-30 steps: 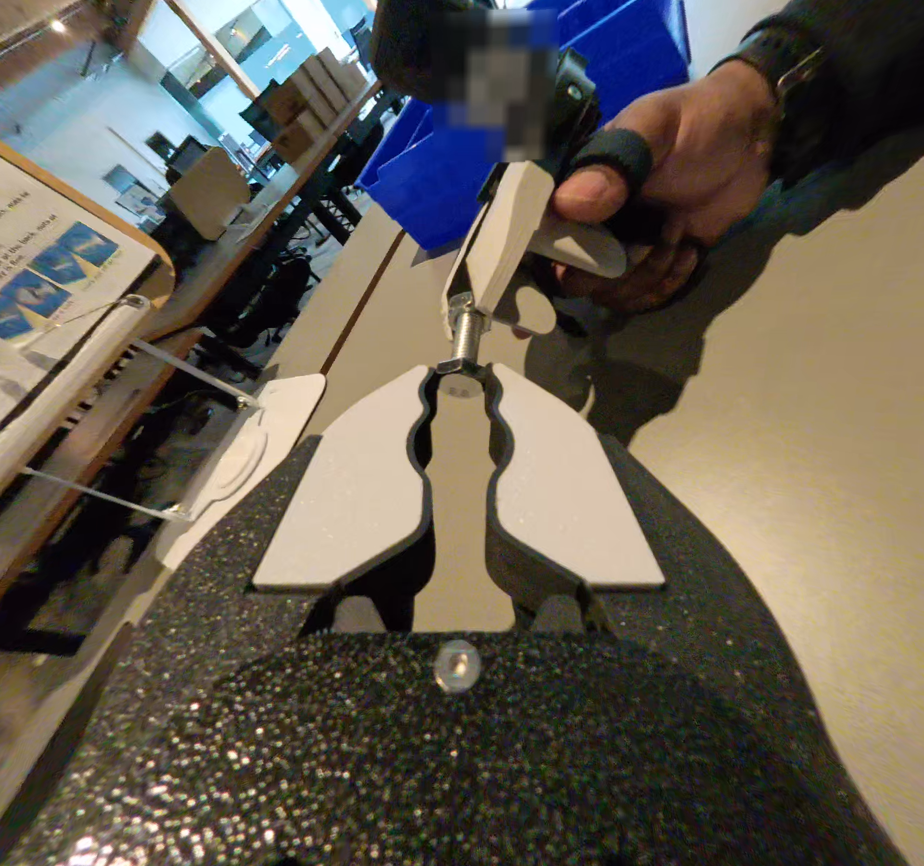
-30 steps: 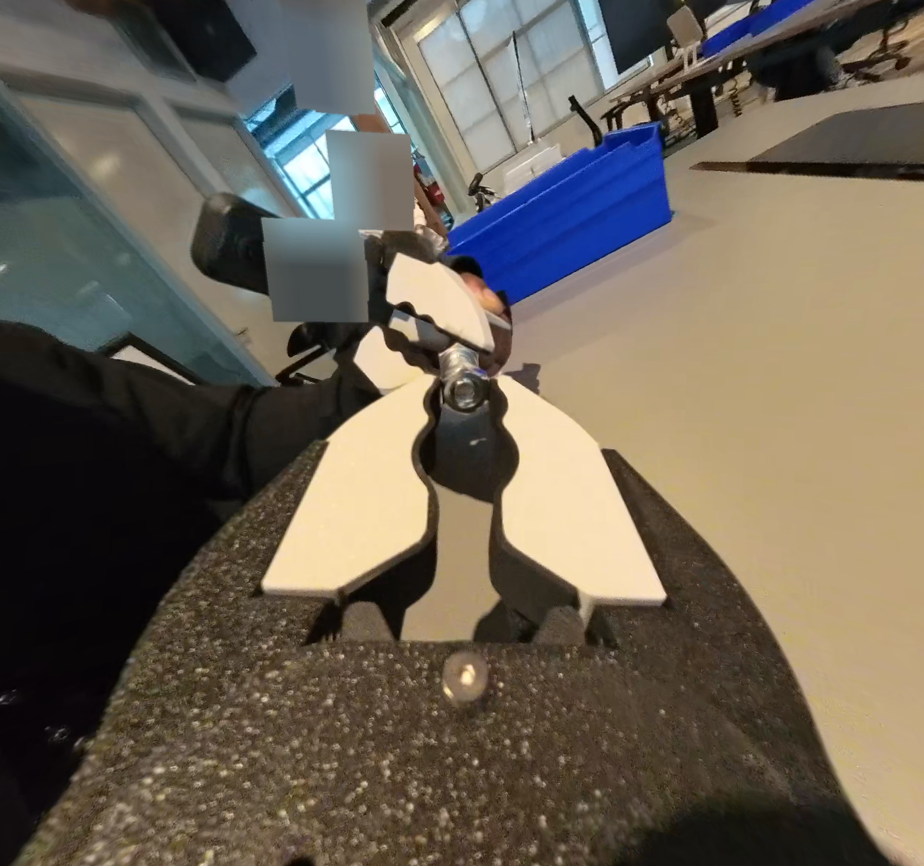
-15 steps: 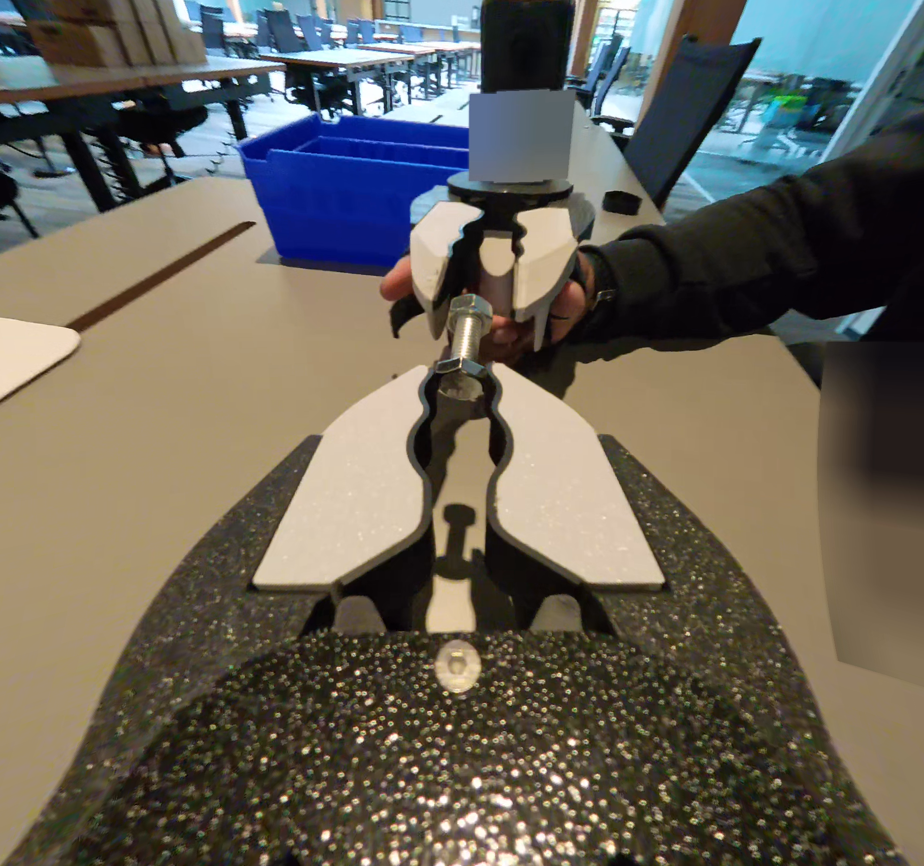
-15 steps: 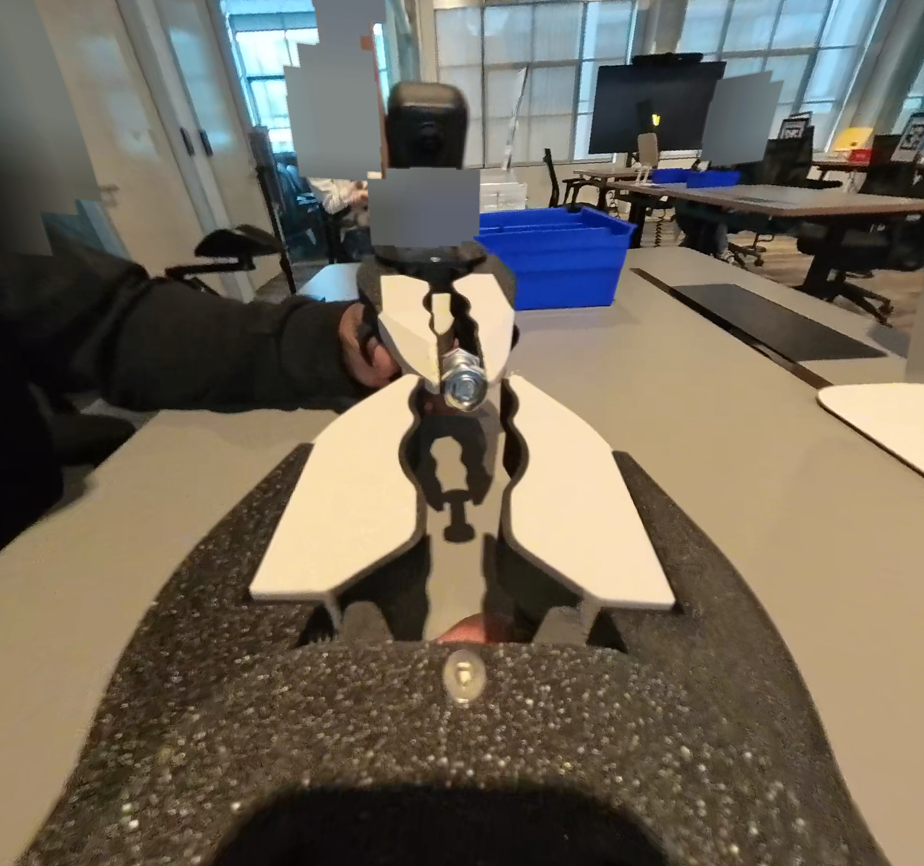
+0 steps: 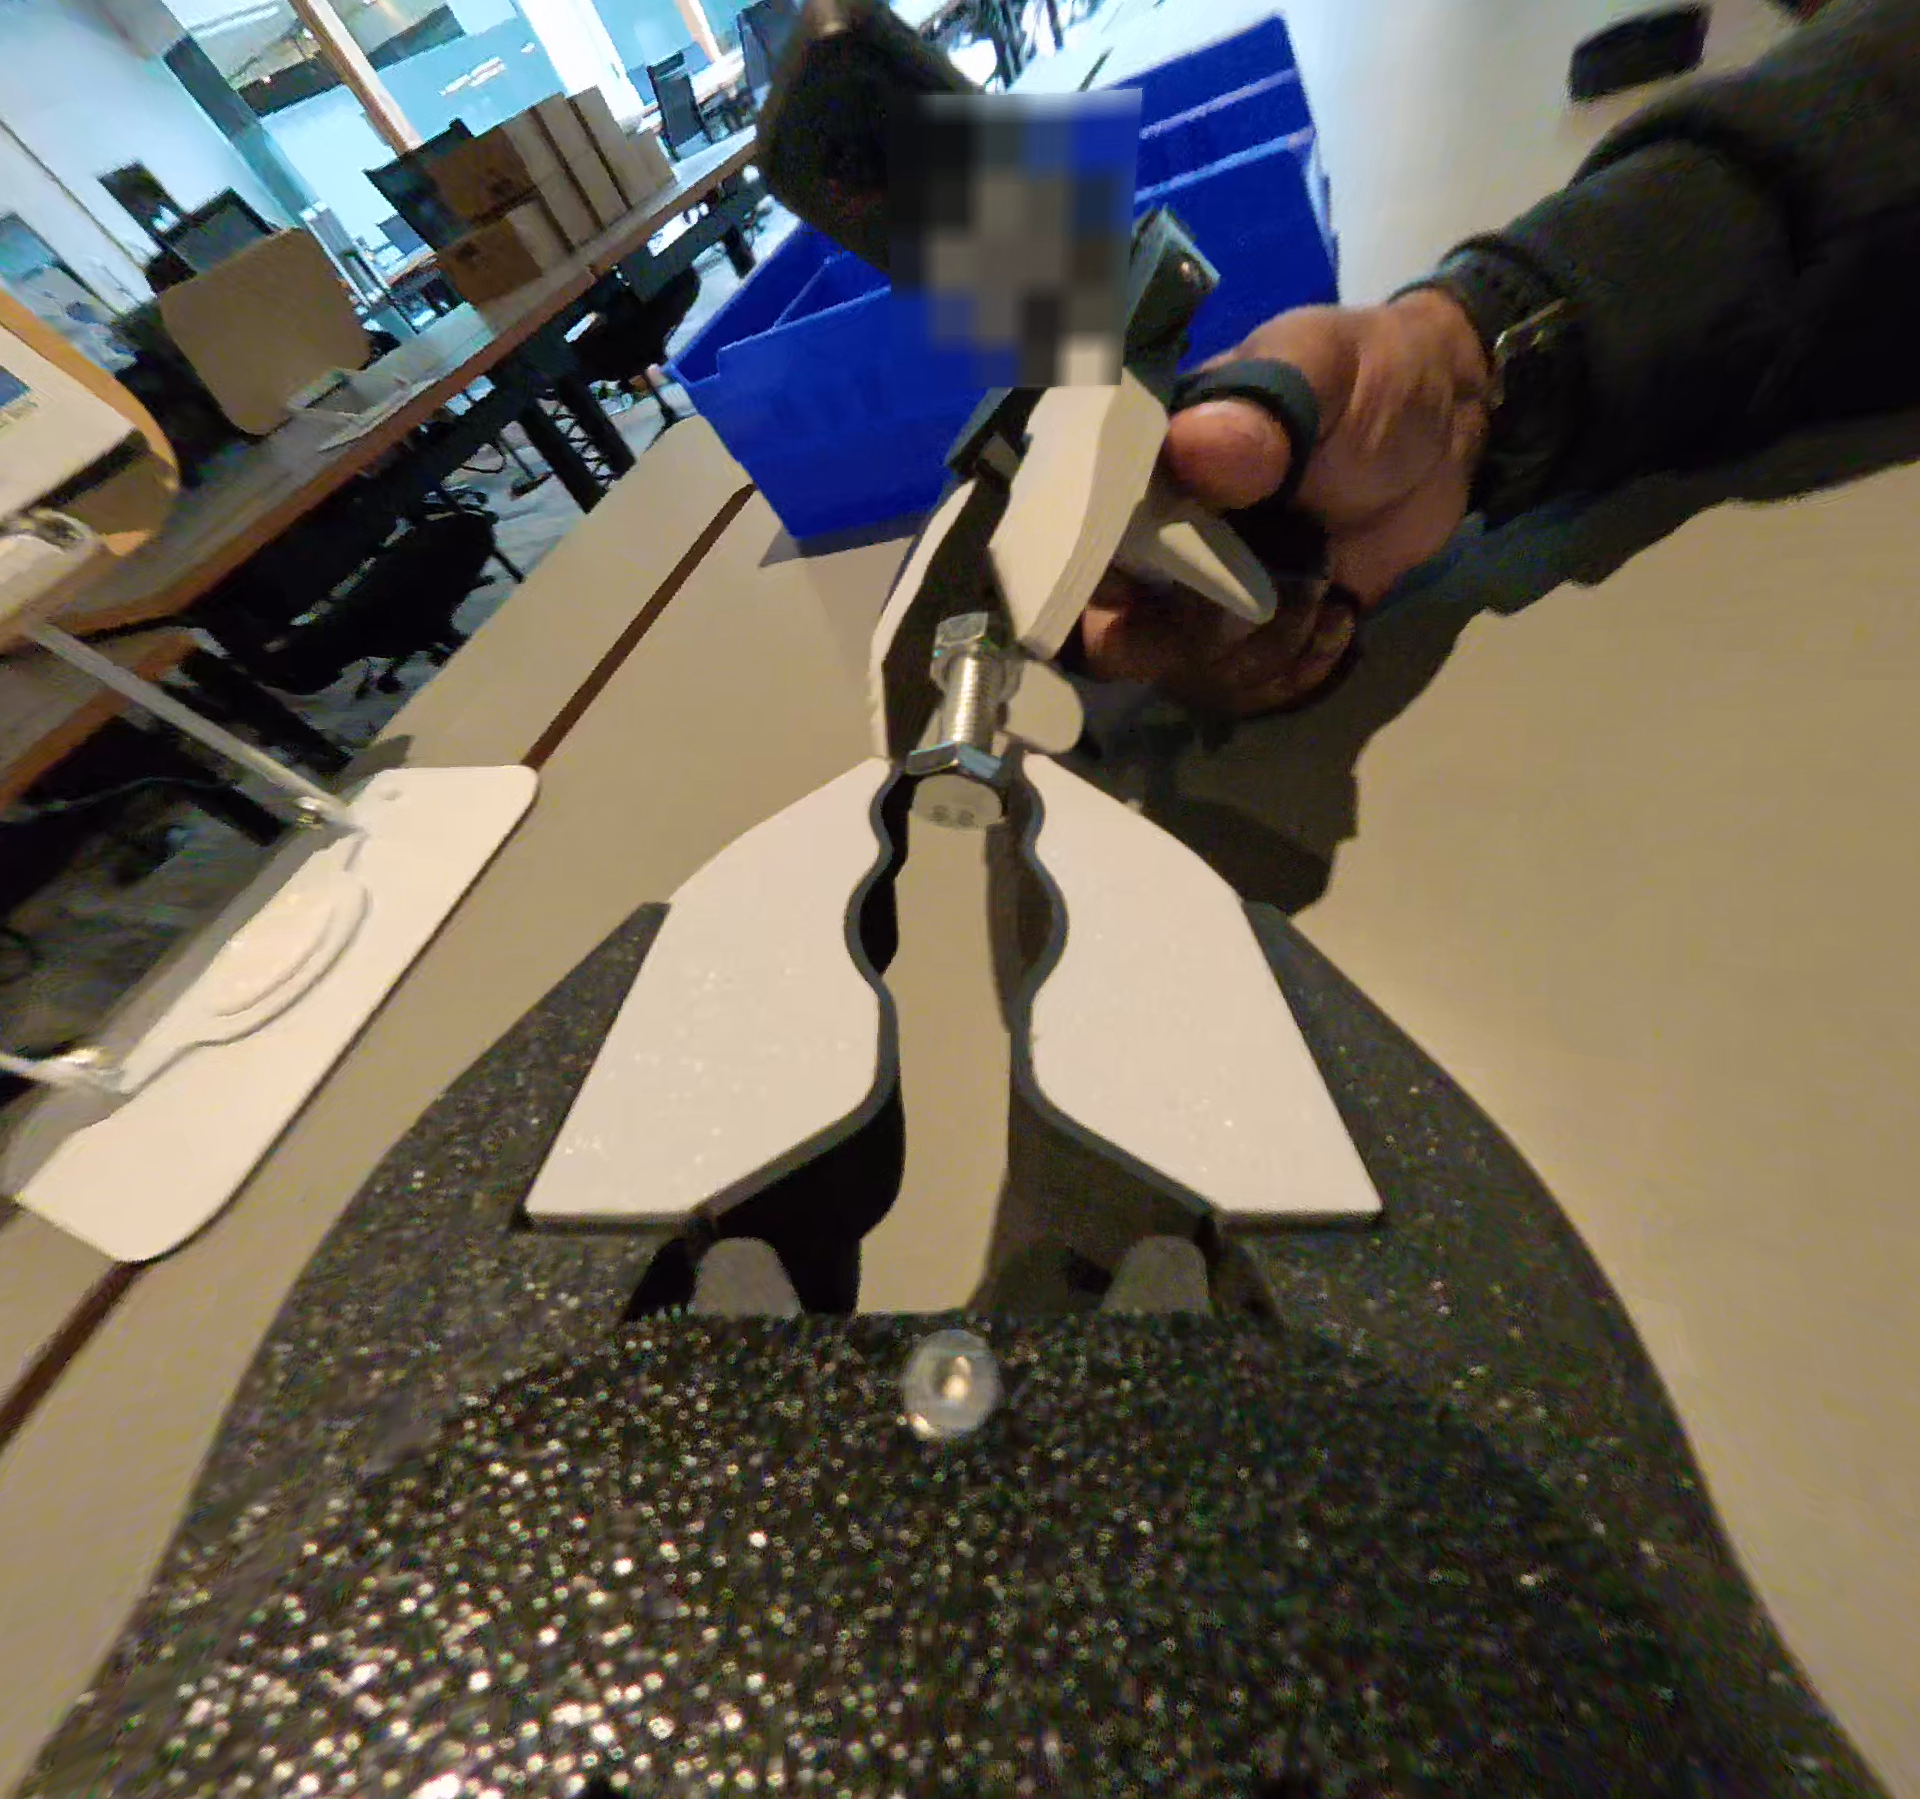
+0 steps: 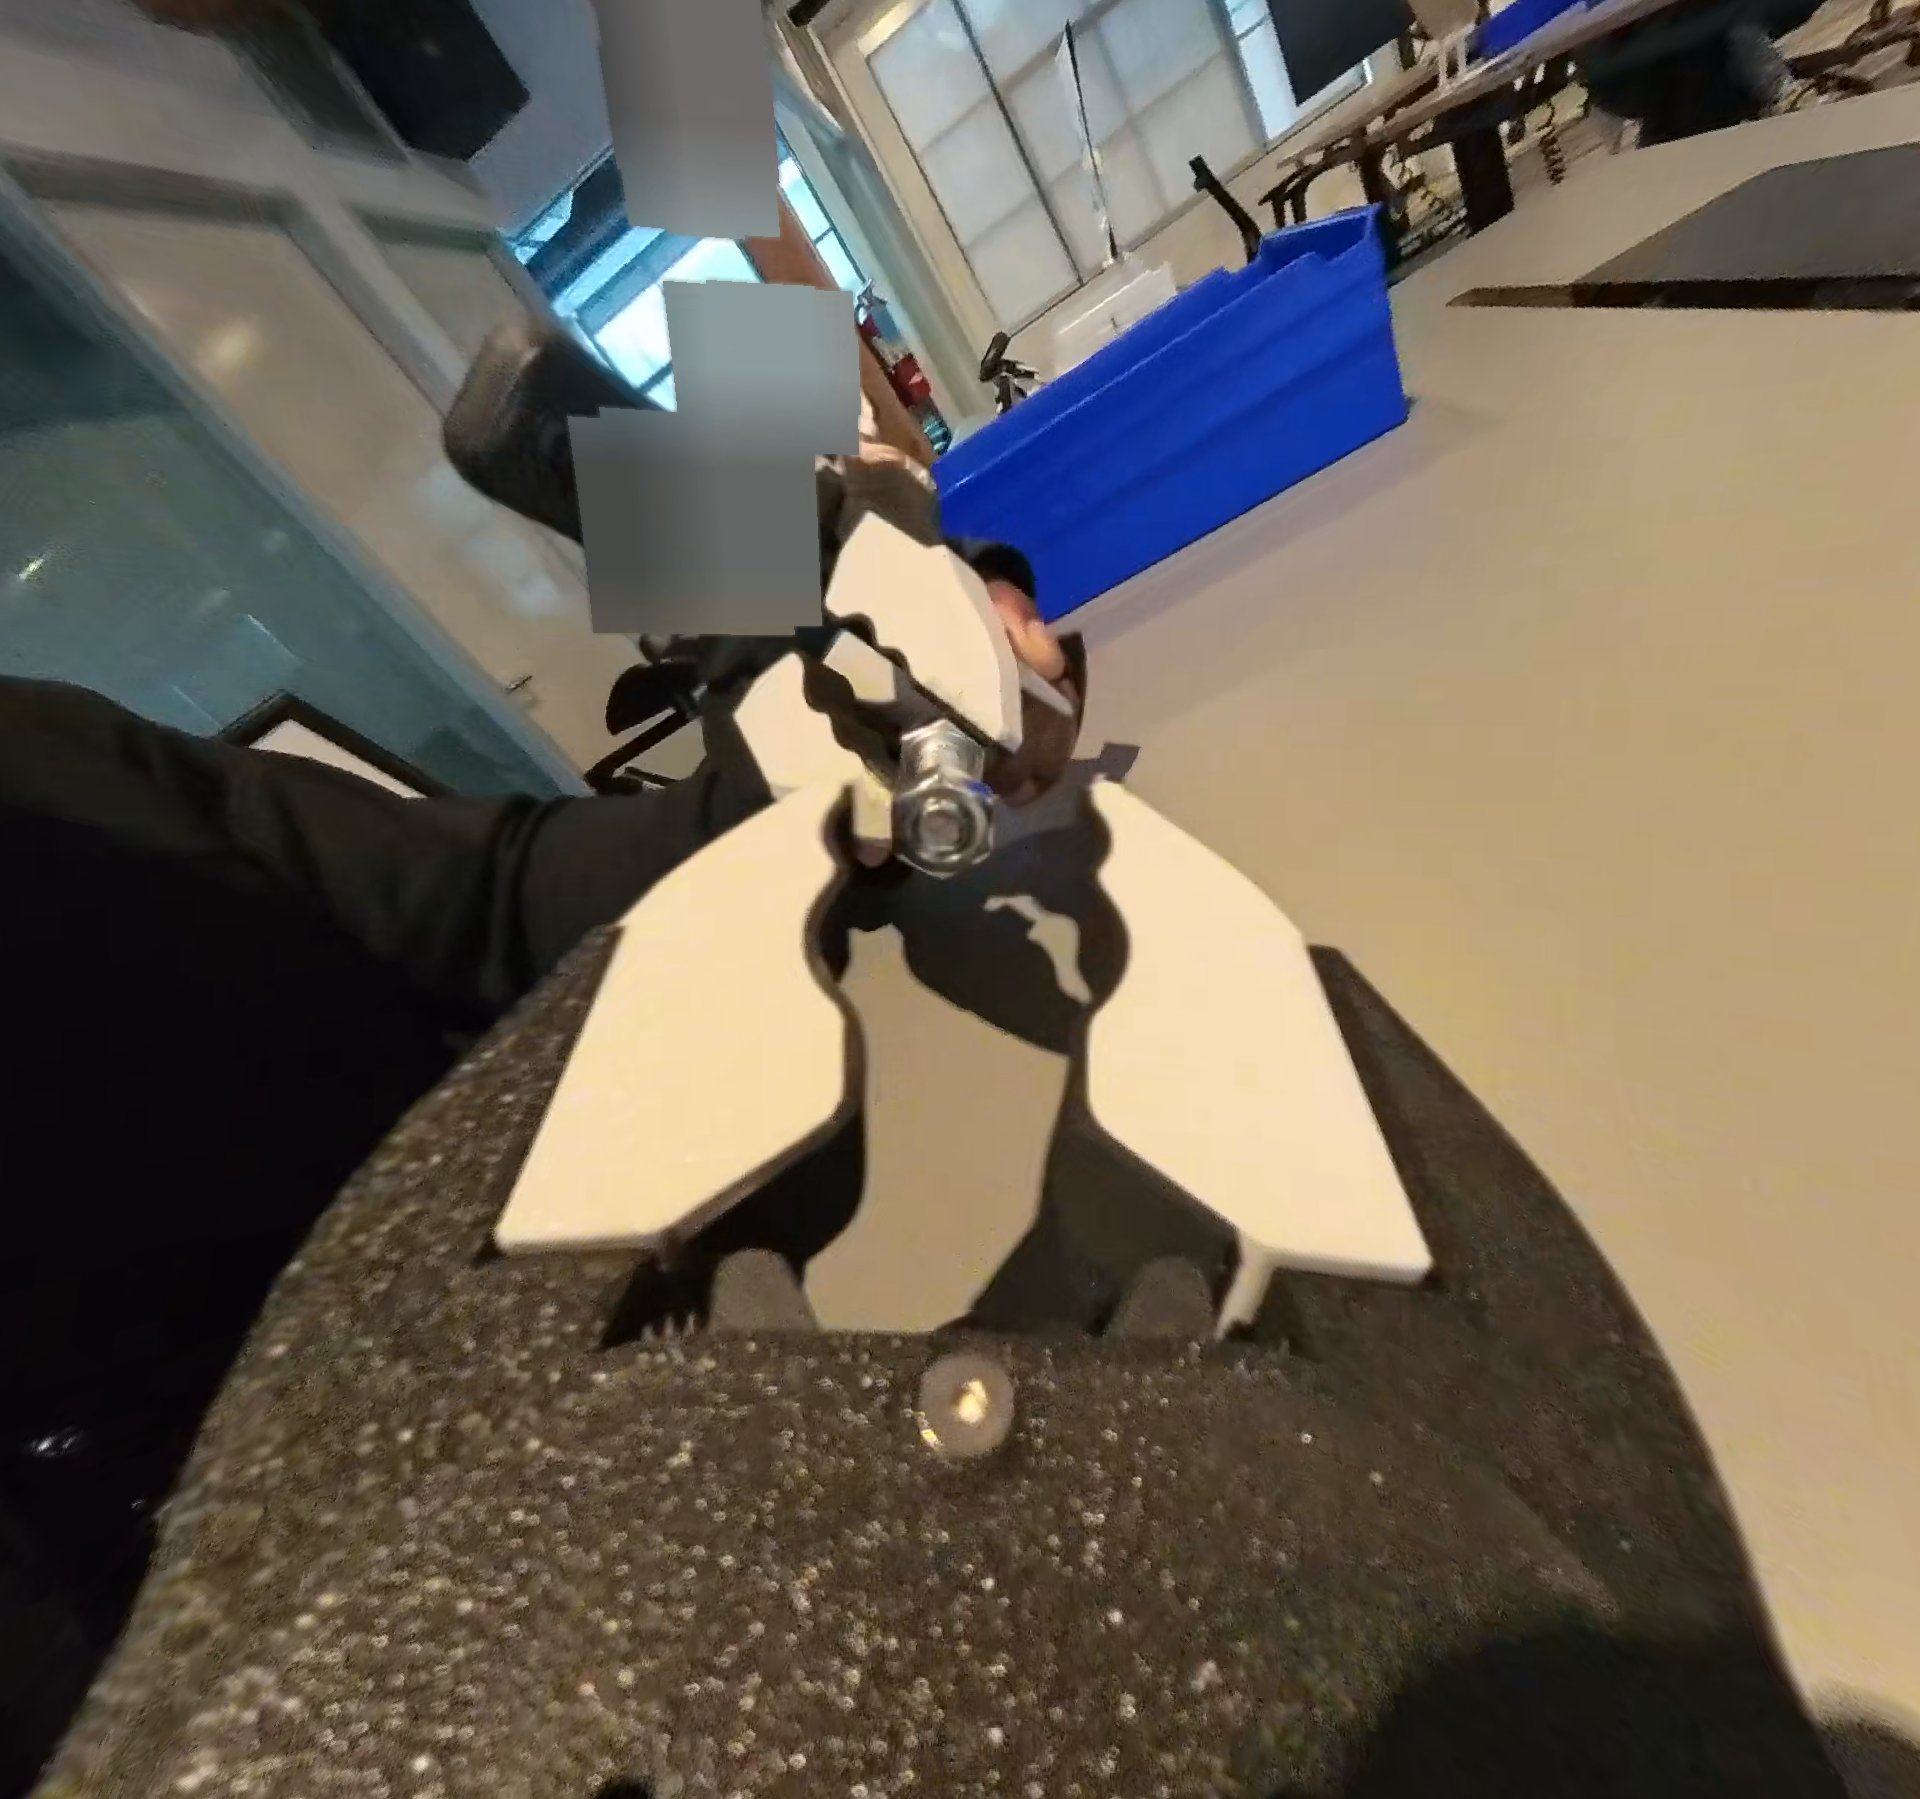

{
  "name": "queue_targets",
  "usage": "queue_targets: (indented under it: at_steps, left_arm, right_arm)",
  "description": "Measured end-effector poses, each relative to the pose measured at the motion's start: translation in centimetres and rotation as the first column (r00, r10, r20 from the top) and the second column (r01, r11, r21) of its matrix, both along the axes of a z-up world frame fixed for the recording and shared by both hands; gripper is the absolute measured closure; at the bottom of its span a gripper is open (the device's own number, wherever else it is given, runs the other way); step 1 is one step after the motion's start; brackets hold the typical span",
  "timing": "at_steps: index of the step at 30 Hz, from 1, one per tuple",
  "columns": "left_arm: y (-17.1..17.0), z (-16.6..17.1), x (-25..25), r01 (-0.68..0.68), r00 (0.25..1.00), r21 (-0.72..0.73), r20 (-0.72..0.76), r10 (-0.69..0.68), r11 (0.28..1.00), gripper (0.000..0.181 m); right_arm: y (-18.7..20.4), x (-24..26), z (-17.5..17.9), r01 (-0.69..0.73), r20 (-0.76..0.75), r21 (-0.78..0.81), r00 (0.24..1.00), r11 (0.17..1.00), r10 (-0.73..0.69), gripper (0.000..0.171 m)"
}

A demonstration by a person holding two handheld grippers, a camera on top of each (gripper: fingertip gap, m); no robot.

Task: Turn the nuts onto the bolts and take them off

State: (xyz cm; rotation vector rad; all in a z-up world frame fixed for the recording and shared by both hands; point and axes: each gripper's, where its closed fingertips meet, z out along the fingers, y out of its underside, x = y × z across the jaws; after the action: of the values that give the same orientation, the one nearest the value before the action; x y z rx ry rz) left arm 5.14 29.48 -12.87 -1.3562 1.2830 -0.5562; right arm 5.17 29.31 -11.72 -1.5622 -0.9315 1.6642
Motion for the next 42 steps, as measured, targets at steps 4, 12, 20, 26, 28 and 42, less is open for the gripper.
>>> queue_targets:
  at_steps: [4, 12, 20, 26, 28, 42]
  left_arm:
    - [0.3, 0.6, -0.6, 0.042, 0.991, -0.164, 0.134, -0.02, 0.986, 0.164]
    - [-0.8, 0.6, -0.4, 0.205, 0.961, -0.371, 0.25, -0.115, 0.906, 0.164]
    - [-0.1, 0.0, -0.3, 0.039, 0.998, -0.114, 0.051, -0.034, 0.993, 0.164]
    - [0.1, 0.6, -0.3, -0.002, 0.999, -0.015, 0.038, 0.002, 1.0, 0.164]
    - [0.2, 0.9, -0.6, 0.027, 0.995, -0.111, 0.103, -0.016, 0.993, 0.164]
    - [-1.1, -0.1, 0.2, 0.201, 0.97, -0.39, 0.205, -0.128, 0.898, 0.164]
  right_arm:
    - [0.3, 0.4, 0.6, 0.055, -0.019, 0.132, 0.998, 0.99, -0.053, 0.115]
    - [-0.4, 0.5, 0.5, 0.109, 0.026, 0.496, 0.99, 0.862, -0.14, 0.138]
    - [-0.3, 0.0, 0.1, 0.082, 0.069, 0.247, 0.992, 0.965, -0.102, 0.154]
    - [0.1, 0.3, 0.8, -0.008, -0.074, -0.091, 0.997, 0.996, 0.001, 0.135]
    - [0.4, 0.6, 0.9, 0.034, -0.066, -0.003, 0.997, 0.999, -0.035, 0.129]
    - [-0.9, 0.3, -0.1, 0.075, 0.079, 0.556, 0.987, 0.828, -0.142, 0.153]
